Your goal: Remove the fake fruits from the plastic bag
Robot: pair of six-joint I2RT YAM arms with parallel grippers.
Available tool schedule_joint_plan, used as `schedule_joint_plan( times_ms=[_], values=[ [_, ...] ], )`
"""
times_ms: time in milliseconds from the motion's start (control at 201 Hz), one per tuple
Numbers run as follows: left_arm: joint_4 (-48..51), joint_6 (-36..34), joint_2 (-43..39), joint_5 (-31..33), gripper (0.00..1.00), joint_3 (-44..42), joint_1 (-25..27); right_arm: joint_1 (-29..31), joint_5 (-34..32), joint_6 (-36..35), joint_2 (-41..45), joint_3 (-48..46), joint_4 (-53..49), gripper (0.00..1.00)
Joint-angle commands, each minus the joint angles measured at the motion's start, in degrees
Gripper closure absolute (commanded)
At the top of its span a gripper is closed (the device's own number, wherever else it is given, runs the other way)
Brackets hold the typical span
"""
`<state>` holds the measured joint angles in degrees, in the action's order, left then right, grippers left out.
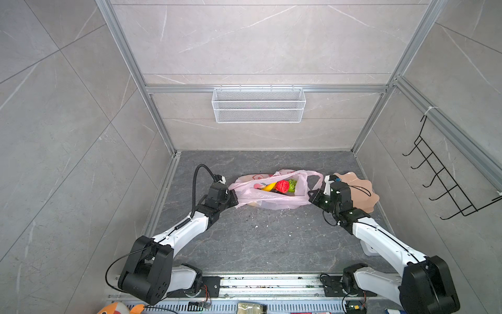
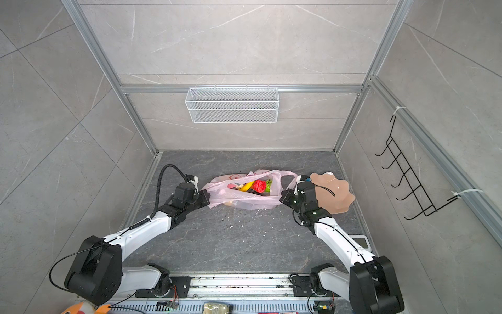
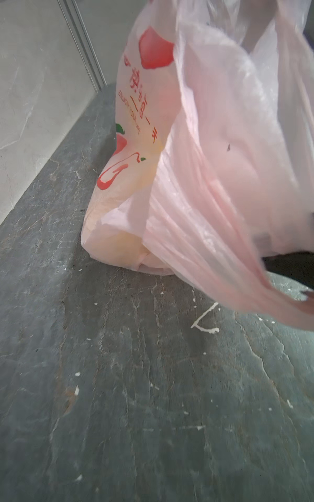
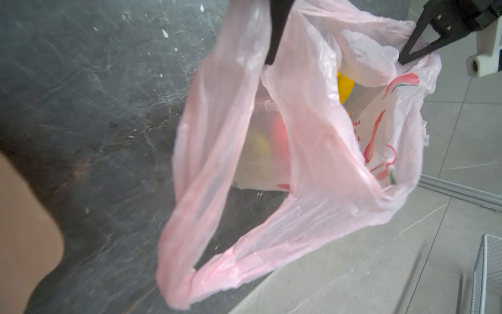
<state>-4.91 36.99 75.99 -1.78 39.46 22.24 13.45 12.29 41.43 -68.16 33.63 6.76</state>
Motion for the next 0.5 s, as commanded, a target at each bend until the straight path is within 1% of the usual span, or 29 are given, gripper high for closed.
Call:
schedule_joint_plan(
  times_ms=[0, 75, 110, 134, 154, 174, 179, 184, 189, 194, 199, 204, 214, 219, 239, 249, 274, 294, 354, 423, 498],
  values=[
    [-2.12, 2.18, 2.00, -2.24, 1.00, 1.13, -2.25, -1.76, 9.68, 1.00, -3.80, -3.77, 20.01, 1.00],
    [-1.63, 1.10, 2.52, -2.50, 1.00, 2.55, -0.73, -1.76, 12.01, 2.53, -5.70, -5.04, 25.34, 1.00],
    [-1.03, 0.49, 2.48, -2.28, 1.00, 3.16, -0.01, -1.75, 11.90, 2.77, -5.55, -5.10, 25.38, 0.94],
    [-0.63, 0.07, 2.43, -2.02, 1.00, 3.53, 0.46, -1.78, 11.40, 2.59, -5.08, -5.04, 24.14, 0.86],
    [-0.40, -0.20, 2.35, -1.73, 1.00, 3.72, 0.79, -1.75, 10.71, 2.12, -4.38, -4.75, 22.54, 0.77],
    [-0.13, -0.33, 2.26, -1.66, 1.00, 3.84, 1.02, -1.76, 9.78, 1.51, -3.46, -4.46, 20.58, 0.68],
    [-0.12, -0.34, 2.25, -1.61, 1.00, 3.85, 1.08, -1.76, 9.47, 1.40, -3.20, -4.37, 19.83, 0.65],
    [-0.02, -0.38, 2.20, -1.58, 1.00, 3.86, 1.15, -1.72, 8.94, 1.03, -2.70, -4.19, 18.67, 0.59],
    [0.03, -0.41, 2.17, -1.57, 1.00, 3.86, 1.19, -1.72, 8.94, 1.03, -2.70, -4.19, 18.67, 0.59],
    [0.09, -0.42, 2.16, -1.52, 1.00, 3.87, 1.25, -1.65, 8.74, 0.89, -2.38, -4.05, 18.13, 0.57],
    [0.08, -0.42, 2.16, -1.50, 1.00, 3.91, 1.28, -1.67, 8.04, 0.55, -1.81, -3.84, 16.66, 0.52],
    [0.08, -0.43, 2.11, -1.44, 1.00, 3.93, 1.34, -1.67, 8.04, 0.55, -1.81, -3.84, 16.66, 0.52],
    [0.14, -0.54, 2.07, -1.40, 1.00, 3.95, 1.43, -1.67, 7.49, 0.20, -1.19, -3.59, 15.44, 0.49],
    [0.15, -0.57, 2.07, -1.39, 1.00, 3.95, 1.51, -1.65, 6.89, -0.22, -0.57, -3.35, 13.95, 0.45],
    [0.23, -0.68, 2.00, -1.25, 1.00, 3.87, 1.70, -1.63, 6.01, -0.80, 0.68, -2.97, 11.93, 0.43],
    [0.27, -0.73, 1.91, -1.19, 1.00, 3.87, 1.78, -1.66, 5.51, -1.24, 0.98, -2.72, 10.57, 0.38],
    [0.34, -0.91, 1.76, -1.01, 1.00, 3.87, 2.09, -1.66, 4.18, -2.05, 2.69, -2.00, 7.51, 0.34],
    [0.41, -1.20, 1.67, -0.78, 1.00, 3.87, 2.34, -1.55, 2.11, -3.02, 4.17, -0.92, 3.32, 0.27],
    [0.96, -1.78, 1.36, 0.10, 1.00, 3.87, 2.94, -1.24, -4.10, -5.17, 7.04, 2.80, -8.30, 0.19],
    [1.34, -2.43, 1.10, 1.19, 1.00, 3.87, 3.66, 0.01, -11.41, -7.98, 9.32, 7.63, -20.13, 0.16],
    [1.64, -2.93, 1.05, 2.10, 1.00, 3.96, 4.36, 3.68, -20.43, -10.03, 11.76, 11.69, -28.38, 0.14]
  ],
)
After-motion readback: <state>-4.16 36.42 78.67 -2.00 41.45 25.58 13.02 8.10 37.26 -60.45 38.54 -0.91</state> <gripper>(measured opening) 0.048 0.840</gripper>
